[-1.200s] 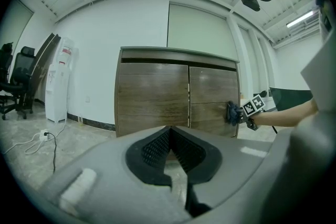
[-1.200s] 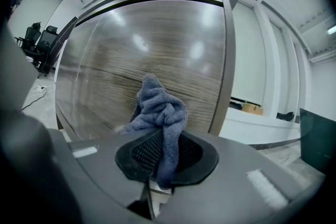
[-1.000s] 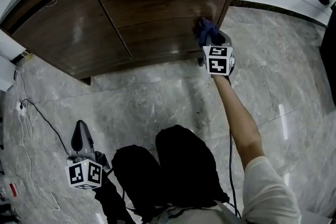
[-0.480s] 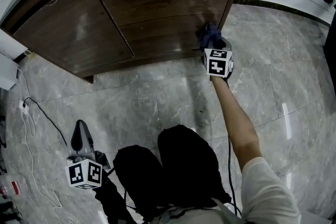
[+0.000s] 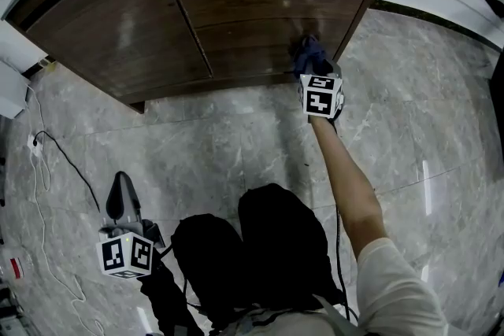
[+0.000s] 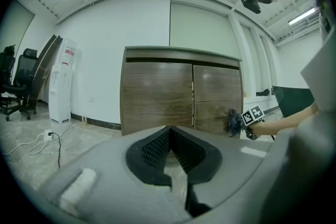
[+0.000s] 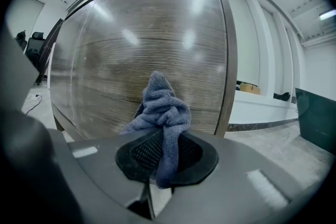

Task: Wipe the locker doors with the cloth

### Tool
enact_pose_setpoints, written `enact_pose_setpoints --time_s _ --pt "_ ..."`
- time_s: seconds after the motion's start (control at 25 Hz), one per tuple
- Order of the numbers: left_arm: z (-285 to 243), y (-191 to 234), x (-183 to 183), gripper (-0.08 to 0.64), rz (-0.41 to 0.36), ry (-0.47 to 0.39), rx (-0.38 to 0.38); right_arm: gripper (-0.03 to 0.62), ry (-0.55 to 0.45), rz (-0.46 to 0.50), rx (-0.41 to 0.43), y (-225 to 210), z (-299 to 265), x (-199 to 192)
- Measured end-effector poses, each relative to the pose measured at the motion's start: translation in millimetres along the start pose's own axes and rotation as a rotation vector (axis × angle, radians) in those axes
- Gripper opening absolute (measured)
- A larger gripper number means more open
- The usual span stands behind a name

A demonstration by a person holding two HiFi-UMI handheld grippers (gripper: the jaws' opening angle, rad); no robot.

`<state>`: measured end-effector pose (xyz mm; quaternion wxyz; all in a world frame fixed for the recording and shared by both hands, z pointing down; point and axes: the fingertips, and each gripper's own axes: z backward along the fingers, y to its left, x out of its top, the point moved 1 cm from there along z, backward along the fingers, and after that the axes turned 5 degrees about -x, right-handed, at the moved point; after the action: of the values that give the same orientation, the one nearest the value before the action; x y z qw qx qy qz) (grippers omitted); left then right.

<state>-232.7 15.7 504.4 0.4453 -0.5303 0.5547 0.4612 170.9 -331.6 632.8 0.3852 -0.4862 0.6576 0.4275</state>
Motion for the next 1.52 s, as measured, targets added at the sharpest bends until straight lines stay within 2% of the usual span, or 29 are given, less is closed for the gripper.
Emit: enact_pose_setpoints --time_s 0.28,0.44,0.8,1.36,1.52 --pt "3.8 10.2 -3.5 -0.002 0.017 -0.016 -0.001 0.041 -0.004 0.018 0.020 27.9 1.1 2.9" --pt "8.8 14.8 -4.4 -0.002 0.037 0.001 0.019 0.041 -0.010 0.033 0.036 45.3 0.3 6.1" --pt "23.0 37.8 -10.8 -0.002 0.054 -0.018 0.044 0.041 -0.023 0.067 0.093 95.7 3.5 16.5" --pt "54.3 80.0 -22.7 -0.002 0.099 -0.010 0.123 0.041 -0.065 0.117 0.225 210.5 12.8 43.3" --pt "65.6 98.1 -28.9 -0.001 0.098 -0.031 0.146 0.041 -0.068 0.126 0.263 245.1 14.5 48.3"
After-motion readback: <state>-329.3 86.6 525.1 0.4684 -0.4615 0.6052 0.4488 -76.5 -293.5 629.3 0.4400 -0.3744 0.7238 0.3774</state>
